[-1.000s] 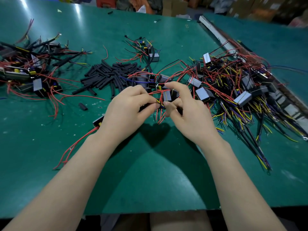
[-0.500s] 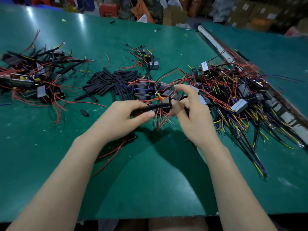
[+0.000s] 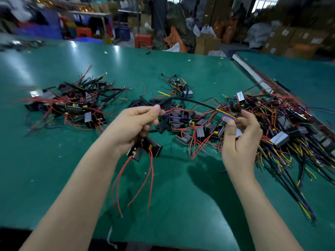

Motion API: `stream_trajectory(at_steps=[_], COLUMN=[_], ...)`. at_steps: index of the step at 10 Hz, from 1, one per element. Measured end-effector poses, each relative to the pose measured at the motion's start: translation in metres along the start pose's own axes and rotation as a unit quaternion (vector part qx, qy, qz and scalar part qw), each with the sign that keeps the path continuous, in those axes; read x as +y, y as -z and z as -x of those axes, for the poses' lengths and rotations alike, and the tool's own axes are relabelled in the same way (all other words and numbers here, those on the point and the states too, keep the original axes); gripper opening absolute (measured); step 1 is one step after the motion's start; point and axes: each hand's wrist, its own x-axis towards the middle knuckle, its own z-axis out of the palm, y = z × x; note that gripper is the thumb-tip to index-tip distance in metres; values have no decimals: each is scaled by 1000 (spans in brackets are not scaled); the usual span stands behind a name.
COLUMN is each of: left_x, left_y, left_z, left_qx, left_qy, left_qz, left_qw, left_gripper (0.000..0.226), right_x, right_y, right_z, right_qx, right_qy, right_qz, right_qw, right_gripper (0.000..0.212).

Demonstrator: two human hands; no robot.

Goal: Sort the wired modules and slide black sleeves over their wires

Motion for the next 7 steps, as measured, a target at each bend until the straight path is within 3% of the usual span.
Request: stream_trajectory(at_steps=[1, 3, 4, 5, 6, 7], left_x=[17, 70, 77, 70, 57, 53], left_y=[33, 92, 115, 124, 122, 108], left_z=[-7, -47, -80, -97, -99, -84], left_qx=[106, 267, 337, 325, 250, 206], left_qy=[-17, -116, -126, 18, 60, 7], left_qz=[-45, -160, -321, -533, -577, -535], left_qw=[993, 943, 876, 781, 775, 819], left_gripper=[19, 20, 28, 50, 52, 50], right_x=[-4, -4, -2, -1, 1, 4], right_y=[-3, -9, -10, -12, -12, -10], right_z=[5, 12, 12, 11, 12, 11], right_qx=[-28, -91, -100, -107, -124, -122], right_qy=[-9, 18, 17, 8, 1, 3], right_qz=[27, 81, 93, 104, 108, 102], right_qw=[999, 992, 990, 989, 986, 987], right_gripper=[44, 41, 41, 42, 43, 40])
